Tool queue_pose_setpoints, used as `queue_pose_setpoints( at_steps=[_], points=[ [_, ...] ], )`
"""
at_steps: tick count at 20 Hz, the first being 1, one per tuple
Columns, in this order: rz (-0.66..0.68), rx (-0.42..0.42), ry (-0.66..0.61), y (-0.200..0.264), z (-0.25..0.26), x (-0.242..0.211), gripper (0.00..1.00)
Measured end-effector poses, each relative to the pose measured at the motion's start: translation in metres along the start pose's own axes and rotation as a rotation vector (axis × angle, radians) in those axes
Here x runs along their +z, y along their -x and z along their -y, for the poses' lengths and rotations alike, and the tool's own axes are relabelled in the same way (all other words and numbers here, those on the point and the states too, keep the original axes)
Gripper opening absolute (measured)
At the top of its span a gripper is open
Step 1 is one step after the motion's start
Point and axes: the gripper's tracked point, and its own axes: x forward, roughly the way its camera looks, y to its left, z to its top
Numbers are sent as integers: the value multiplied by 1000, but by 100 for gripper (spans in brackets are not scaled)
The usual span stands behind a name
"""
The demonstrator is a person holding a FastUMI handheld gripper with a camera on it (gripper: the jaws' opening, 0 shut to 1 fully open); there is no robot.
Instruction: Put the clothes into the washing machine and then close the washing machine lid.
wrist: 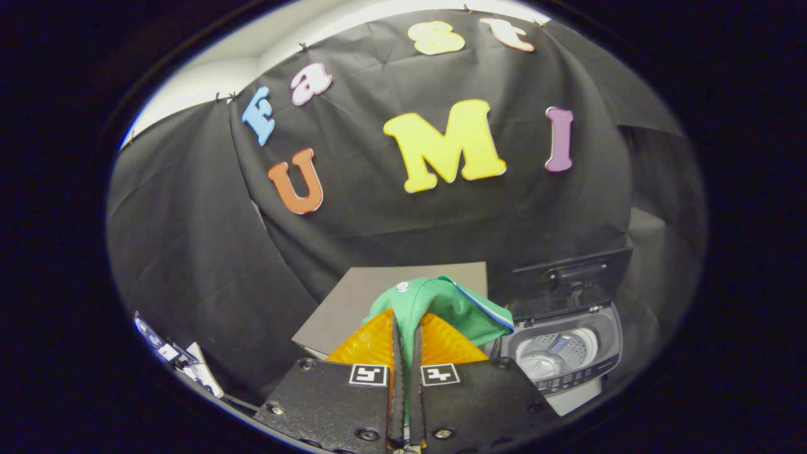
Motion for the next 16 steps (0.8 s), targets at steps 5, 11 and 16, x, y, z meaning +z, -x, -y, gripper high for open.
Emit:
queue_pose_setpoints(
  at_steps=[5,11,16],
  points=[
    [113,-72,11,75,63,44,7],
    [186,-172,31,118,158,78,7],
    [152,-166,77,85,231,83,7]
  ],
)
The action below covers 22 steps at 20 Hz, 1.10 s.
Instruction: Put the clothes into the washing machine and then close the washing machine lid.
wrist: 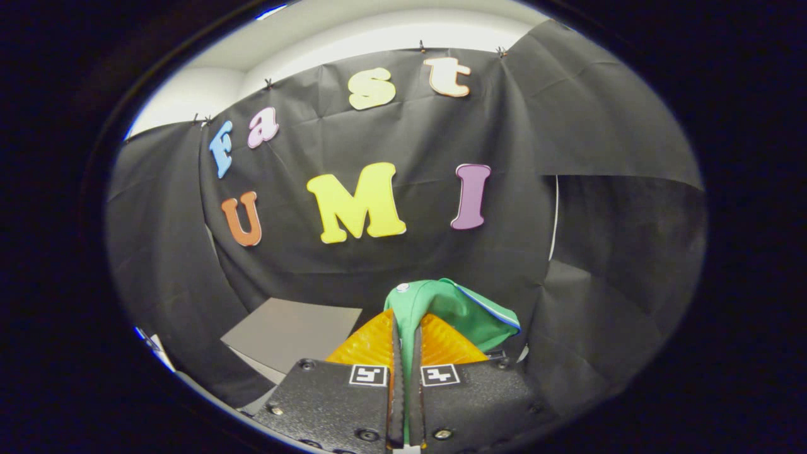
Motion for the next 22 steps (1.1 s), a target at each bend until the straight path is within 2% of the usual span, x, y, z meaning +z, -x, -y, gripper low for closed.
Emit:
queue_pose_setpoints(
  at_steps=[4,10,15,22],
  points=[
    [-68,45,0,-56,32,-28,7],
    [-194,67,-3,-136,53,-99,7],
    [-302,67,-10,-179,59,-164,7],
    [-407,16,38,-223,66,-249,7]
  ],
)
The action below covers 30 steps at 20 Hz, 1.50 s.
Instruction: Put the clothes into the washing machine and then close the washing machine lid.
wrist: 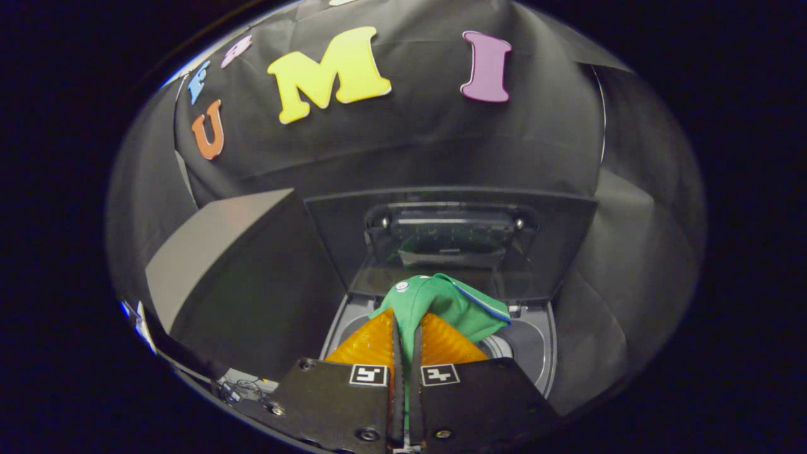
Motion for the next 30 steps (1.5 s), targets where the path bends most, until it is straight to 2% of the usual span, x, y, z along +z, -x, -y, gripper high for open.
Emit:
queue_pose_setpoints(
  at_steps=[8,12,15,18,20,23,25,30],
  points=[
    [-129,-52,-7,-62,5,-65,7],
    [-209,-85,-54,-86,10,-97,7],
    [-316,-122,-110,-101,19,-130,7],
    [-399,-172,-161,-105,27,-157,7],
    [-413,-204,-143,-109,37,-167,8],
    [-427,-185,-160,-111,33,-175,12],
    [-382,-190,-147,-112,33,-167,18],
    [-231,-223,-2,-101,37,-129,75]
  ],
)
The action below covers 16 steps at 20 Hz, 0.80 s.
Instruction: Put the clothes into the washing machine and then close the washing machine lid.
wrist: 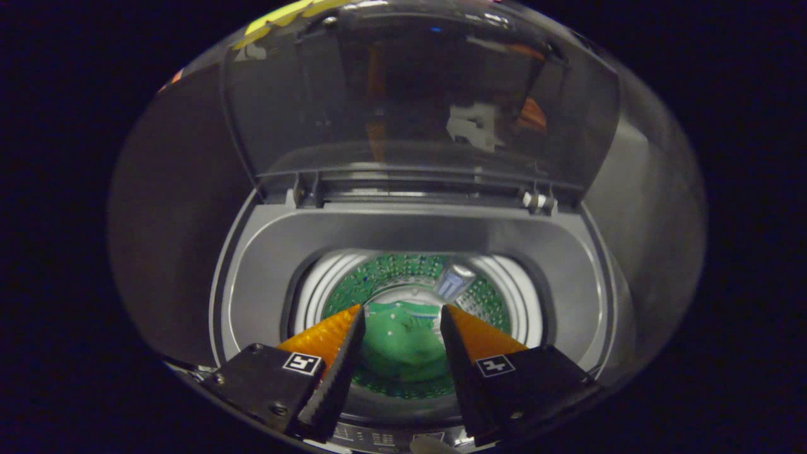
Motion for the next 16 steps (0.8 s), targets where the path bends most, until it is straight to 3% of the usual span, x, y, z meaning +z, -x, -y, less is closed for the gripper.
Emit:
queue_pose_setpoints(
  at_steps=[7,16],
  points=[
    [133,12,46,40,5,40,78],
    [356,46,-1,125,25,146,78]
  ],
)
